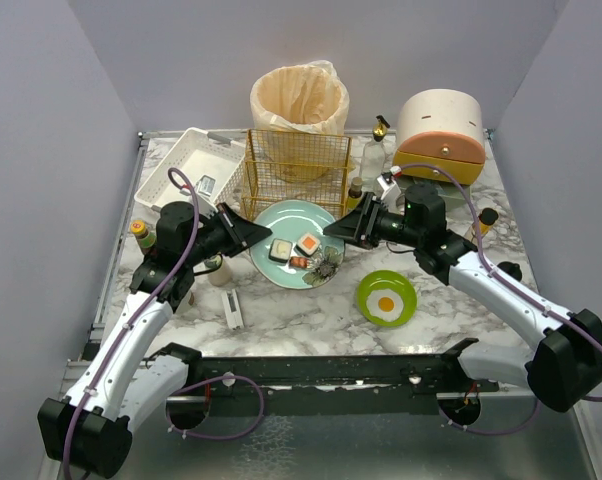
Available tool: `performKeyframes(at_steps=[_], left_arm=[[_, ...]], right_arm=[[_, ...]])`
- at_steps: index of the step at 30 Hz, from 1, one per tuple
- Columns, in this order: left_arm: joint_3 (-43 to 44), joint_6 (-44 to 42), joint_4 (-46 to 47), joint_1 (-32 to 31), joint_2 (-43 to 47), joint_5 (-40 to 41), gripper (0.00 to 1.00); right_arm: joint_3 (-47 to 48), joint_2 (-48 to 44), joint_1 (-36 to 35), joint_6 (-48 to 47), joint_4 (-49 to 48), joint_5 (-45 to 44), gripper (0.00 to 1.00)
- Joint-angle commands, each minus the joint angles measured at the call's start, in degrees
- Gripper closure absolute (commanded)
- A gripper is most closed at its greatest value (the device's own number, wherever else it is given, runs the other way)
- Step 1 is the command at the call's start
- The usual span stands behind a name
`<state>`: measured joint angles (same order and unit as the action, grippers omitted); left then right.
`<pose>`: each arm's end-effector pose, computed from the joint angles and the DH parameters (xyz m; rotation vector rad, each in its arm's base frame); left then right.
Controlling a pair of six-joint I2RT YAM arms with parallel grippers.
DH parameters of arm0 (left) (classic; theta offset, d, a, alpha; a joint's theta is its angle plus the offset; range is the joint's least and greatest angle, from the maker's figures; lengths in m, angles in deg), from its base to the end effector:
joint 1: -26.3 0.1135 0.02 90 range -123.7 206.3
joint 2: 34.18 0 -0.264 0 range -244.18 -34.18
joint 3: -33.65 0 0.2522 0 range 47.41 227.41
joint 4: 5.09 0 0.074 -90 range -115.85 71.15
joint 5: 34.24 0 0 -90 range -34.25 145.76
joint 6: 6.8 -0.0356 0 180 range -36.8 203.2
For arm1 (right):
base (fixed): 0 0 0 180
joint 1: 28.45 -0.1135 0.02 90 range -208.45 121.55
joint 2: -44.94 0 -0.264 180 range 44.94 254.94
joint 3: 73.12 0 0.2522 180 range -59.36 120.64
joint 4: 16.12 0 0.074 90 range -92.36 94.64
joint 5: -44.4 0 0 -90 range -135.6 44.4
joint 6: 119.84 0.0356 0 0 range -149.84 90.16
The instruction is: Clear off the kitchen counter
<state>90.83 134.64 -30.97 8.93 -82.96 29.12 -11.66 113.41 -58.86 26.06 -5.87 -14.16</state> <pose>0.1827 -0.0739 0.3171 -0.2555 2.0273 -1.2277 0.2261 0.1543 0.2973 0.0386 2.1359 1.4832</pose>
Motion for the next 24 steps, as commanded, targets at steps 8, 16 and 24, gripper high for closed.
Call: performKeyframes(at_steps=[8, 16, 24], left_arm=[[1.47, 4.49, 8.62, -0.04, 1.04, -4.80, 1.00], [0.63, 5.02, 10.49, -0.04, 0.45, -5.45, 1.00], [0.26, 4.67, 11.00, -0.08, -0.20, -5.49, 1.00]], right_arm=[[-1.59, -1.08, 0.23, -2.19, 1.66, -2.86, 0.51], [-2.47, 0.69, 0.26, -1.20, -3.16, 3.37, 0.54], [-2.77, 2.19, 0.27, 0.63, -7.56, 7.27, 0.71]])
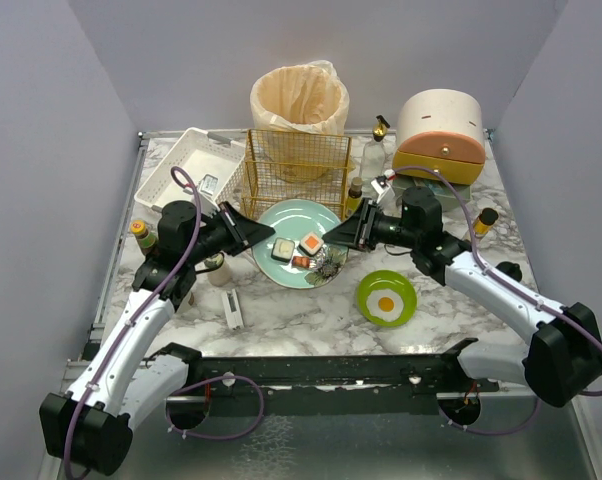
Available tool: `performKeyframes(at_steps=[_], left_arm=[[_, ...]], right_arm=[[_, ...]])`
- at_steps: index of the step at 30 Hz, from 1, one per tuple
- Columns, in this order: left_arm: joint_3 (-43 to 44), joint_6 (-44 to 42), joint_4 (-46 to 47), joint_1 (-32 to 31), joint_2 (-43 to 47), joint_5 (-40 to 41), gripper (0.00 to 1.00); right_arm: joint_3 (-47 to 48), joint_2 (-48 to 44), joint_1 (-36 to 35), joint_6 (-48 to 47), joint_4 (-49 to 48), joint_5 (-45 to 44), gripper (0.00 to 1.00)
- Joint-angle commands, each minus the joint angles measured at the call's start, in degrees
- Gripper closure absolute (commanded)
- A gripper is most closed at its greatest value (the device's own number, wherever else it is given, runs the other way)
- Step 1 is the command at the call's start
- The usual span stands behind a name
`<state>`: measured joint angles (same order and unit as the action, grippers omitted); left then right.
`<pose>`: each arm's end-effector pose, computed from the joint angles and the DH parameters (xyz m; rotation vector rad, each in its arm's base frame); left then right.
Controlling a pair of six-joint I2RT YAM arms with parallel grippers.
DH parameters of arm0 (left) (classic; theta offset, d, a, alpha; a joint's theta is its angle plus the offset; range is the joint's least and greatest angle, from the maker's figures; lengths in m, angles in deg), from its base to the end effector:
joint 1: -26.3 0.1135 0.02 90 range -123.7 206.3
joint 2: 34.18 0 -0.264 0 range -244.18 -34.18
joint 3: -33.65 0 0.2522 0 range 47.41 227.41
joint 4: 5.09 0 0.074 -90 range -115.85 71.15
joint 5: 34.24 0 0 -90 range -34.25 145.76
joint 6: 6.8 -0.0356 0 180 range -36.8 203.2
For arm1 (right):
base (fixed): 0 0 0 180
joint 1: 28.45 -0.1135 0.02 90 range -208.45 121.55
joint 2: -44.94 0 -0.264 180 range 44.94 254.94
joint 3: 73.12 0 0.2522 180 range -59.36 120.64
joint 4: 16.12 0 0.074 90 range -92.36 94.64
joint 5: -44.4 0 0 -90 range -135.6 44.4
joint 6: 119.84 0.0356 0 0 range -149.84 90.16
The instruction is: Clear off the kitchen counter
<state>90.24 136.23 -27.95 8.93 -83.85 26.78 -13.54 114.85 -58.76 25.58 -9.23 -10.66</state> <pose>0.1863 -0.0764 0.3163 -0.2402 2.0145 -1.2864 0.2280 0.1569 0.2857 -0.0189 2.1456 1.5301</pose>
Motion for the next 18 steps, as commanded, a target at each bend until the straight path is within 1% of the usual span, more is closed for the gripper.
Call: performKeyframes(at_steps=[1, 4, 5, 8, 9, 11, 14, 15, 18], left_arm=[[0.88, 2.78, 7.69, -0.08, 0.49, -2.99, 1.00], [0.94, 1.90, 6.91, -0.06, 0.02, -2.50, 0.99], [0.98, 1.63, 6.71, -0.05, -0.14, -2.22, 0.96], [1.14, 0.87, 6.37, -0.04, -0.57, -1.76, 0.77], [2.56, -1.29, 4.63, -0.04, -1.71, -1.09, 0.68], [3.79, -3.09, 2.20, -0.06, -2.43, -0.04, 0.60], [5.56, -5.69, -1.13, -0.04, -3.10, 3.46, 0.39], [6.31, -6.52, -2.18, -0.04, -3.38, 4.48, 0.34], [9.06, -8.54, -4.54, -0.04, -4.52, 7.06, 0.28]], right_arm=[[-1.05, 0.82, 0.16, 1.54, -4.96, 3.89, 0.75], [-1.16, 0.84, 0.16, 1.80, -5.82, 3.70, 0.86], [-0.85, 0.86, 0.15, 1.68, -5.61, 3.54, 0.91], [-0.40, 0.29, 0.16, 1.98, -4.97, 2.28, 0.99], [-0.44, -1.09, 0.16, 2.42, -4.29, -0.07, 1.00], [-0.31, -2.11, 0.16, 2.93, -3.57, -1.84, 1.00], [0.30, -3.68, 0.14, 3.39, -1.69, -5.29, 1.00], [0.94, -4.13, 0.16, 3.08, -0.05, -6.64, 1.00], [3.54, -4.78, 0.19, 0.86, 5.46, -10.26, 1.00]])
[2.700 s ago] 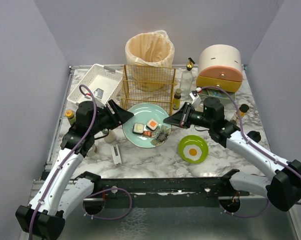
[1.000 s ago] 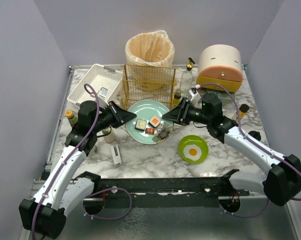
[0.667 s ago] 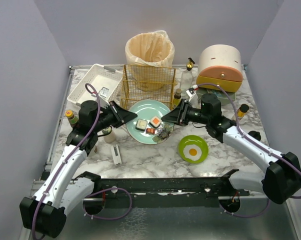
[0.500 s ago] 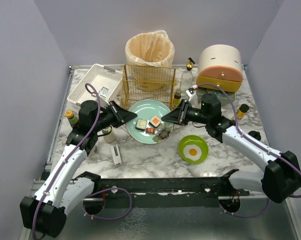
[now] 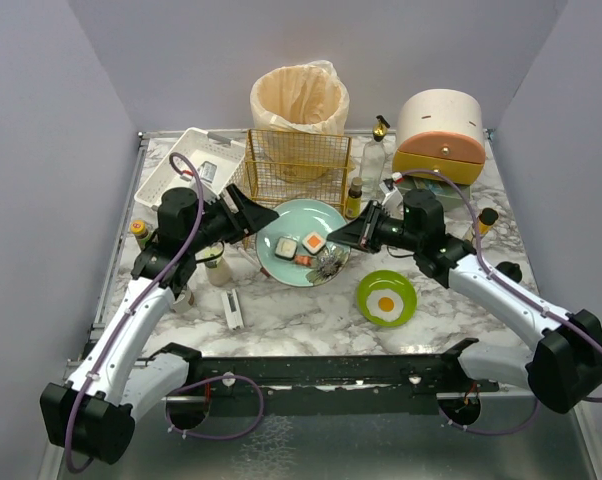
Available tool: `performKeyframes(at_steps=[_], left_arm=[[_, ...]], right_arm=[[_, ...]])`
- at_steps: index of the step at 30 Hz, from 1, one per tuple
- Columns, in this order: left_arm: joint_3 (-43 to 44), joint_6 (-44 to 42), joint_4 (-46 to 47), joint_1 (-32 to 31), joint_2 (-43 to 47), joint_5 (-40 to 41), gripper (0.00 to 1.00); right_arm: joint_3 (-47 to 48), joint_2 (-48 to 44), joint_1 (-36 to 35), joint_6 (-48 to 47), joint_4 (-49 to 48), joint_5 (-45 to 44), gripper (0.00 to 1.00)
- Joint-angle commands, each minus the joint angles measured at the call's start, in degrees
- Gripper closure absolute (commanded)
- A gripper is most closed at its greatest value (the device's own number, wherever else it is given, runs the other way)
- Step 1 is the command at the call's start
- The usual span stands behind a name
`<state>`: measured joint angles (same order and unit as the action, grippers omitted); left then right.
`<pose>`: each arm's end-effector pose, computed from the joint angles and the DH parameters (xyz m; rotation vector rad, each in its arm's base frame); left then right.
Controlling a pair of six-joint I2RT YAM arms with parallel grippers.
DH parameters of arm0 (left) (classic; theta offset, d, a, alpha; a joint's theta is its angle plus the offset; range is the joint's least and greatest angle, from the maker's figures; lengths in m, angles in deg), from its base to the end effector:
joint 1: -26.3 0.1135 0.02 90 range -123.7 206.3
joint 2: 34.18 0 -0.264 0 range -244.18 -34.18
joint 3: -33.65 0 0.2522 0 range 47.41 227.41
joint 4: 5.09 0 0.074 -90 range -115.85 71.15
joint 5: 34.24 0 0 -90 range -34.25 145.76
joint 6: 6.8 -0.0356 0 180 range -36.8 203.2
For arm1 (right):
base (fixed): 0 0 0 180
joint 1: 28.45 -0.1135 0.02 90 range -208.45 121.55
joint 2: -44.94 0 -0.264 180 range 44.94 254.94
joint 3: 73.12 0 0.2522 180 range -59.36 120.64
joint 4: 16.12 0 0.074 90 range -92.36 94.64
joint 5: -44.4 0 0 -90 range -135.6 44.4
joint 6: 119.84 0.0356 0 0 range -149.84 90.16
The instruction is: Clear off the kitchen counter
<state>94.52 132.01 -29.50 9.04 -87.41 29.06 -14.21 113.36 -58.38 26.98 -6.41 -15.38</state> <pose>0.1989 -0.0785 0.3280 -0.2032 2.0096 -1.2015 0.2255 0.1505 0.2828 0.0979 2.1680 1.4582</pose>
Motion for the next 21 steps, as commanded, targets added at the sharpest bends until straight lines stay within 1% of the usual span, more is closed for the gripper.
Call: performKeyframes(at_steps=[1, 3, 7, 12, 16, 18, 21], left_arm=[[5.68, -4.81, -3.78, -0.15, -1.21, 5.66, 0.26], [7.91, -6.07, -5.96, -0.15, -1.73, 8.38, 0.23], [11.62, -7.99, -9.20, -0.15, -2.62, 15.29, 0.17], [17.09, -11.90, -12.31, -0.15, -3.72, 21.83, 0.11], [20.14, -15.14, -16.05, -0.15, -3.20, 27.76, 0.07], [20.67, -16.06, -17.88, -0.15, -2.67, 30.80, 0.05], [20.32, -16.67, -19.59, -0.17, -1.28, 33.02, 0.01]], right_arm=[[4.93, -3.42, -0.18, -1.06, 3.77, -6.46, 1.00], [5.73, -3.96, -0.20, -1.71, 5.56, -7.76, 1.00], [6.24, -4.20, -0.15, -1.75, 5.98, -10.24, 1.00], [8.40, -2.01, -0.13, 0.06, 4.58, -9.96, 1.00], [12.31, 1.00, -0.13, 2.19, 0.98, -10.69, 1.00], [15.16, 2.57, -0.13, 2.60, 0.81, -11.91, 1.00], [20.61, 5.78, -0.13, 2.88, 2.34, -14.39, 1.00]])
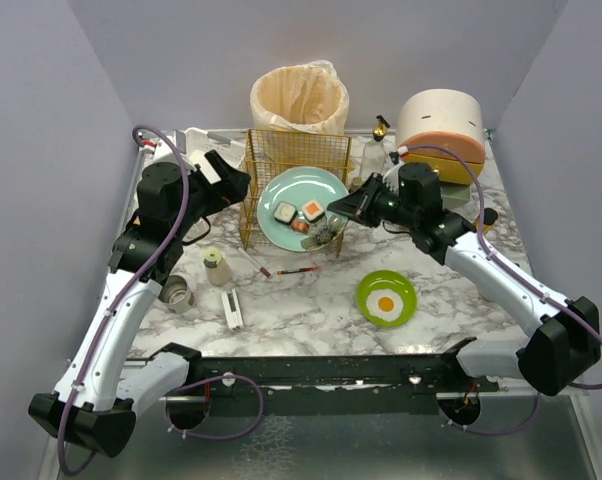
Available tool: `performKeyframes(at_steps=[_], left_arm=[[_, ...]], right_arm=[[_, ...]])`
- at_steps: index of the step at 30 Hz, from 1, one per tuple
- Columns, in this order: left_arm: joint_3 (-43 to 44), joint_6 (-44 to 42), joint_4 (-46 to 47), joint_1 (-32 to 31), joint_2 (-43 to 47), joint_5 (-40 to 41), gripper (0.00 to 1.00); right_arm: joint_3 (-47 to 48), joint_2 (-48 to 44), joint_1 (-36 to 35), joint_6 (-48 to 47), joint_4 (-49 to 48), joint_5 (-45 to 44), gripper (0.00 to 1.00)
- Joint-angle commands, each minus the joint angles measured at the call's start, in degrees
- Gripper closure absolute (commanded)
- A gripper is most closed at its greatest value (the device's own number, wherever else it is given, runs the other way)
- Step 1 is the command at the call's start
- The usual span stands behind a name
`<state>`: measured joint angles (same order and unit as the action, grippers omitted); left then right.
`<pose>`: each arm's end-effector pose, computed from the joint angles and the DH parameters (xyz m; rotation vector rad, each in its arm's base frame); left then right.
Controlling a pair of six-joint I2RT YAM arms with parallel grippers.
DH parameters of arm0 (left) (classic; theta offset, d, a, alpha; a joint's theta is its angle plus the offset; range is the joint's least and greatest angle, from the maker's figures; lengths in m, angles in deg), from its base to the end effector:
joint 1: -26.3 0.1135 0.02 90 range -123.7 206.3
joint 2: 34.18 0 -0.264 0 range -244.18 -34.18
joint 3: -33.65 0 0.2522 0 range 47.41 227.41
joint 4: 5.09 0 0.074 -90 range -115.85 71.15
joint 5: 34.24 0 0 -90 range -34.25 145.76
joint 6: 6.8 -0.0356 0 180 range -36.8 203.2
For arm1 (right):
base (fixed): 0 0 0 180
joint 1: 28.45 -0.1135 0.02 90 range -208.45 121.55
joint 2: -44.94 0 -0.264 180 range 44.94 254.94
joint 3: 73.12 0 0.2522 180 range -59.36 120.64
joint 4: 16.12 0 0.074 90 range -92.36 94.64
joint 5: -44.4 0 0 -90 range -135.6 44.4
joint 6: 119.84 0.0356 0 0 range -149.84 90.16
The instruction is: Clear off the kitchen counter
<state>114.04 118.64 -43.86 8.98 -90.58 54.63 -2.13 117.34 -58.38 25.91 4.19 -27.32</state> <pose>0.2005 -0.0633 0.4080 -0.2820 1.8592 -0.6603 0.2479 0.1556 0.3190 0.2519 2.1491 1.2455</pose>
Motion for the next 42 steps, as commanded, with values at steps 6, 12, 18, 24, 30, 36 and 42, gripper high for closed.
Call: performKeyframes(at_steps=[6, 12, 18, 24, 30, 36, 42], left_arm=[[0.69, -3.02, -7.59, -0.10, 2.86, 9.18, 0.01], [1.13, -3.19, -10.19, -0.09, 2.56, 9.91, 0.01], [0.78, -1.76, -11.82, -0.10, 2.26, 10.17, 0.01], [0.94, -0.47, -12.73, -0.13, 1.49, 9.37, 0.01], [1.31, 0.29, -13.24, -0.08, 0.70, 8.61, 0.01], [1.09, 0.25, -13.66, -0.13, 0.40, 8.59, 0.01], [0.57, 0.07, -14.10, -0.08, -0.13, 8.52, 0.01]], right_arm=[[21.53, 9.85, 0.15, 1.61, -6.68, -4.99, 1.00], [32.18, 18.32, 1.97, 2.14, -6.96, -6.68, 1.00], [41.74, 25.57, 4.67, 5.01, -7.57, -9.34, 1.00], [50.59, 32.69, 6.64, 9.30, -6.68, -12.58, 1.00], [58.23, 38.15, 7.87, 11.73, -4.42, -17.68, 1.00], [68.98, 45.86, 9.42, 12.04, -1.86, -21.38, 1.00], [76.66, 53.00, 9.50, 8.98, -3.09, -24.50, 1.00]])
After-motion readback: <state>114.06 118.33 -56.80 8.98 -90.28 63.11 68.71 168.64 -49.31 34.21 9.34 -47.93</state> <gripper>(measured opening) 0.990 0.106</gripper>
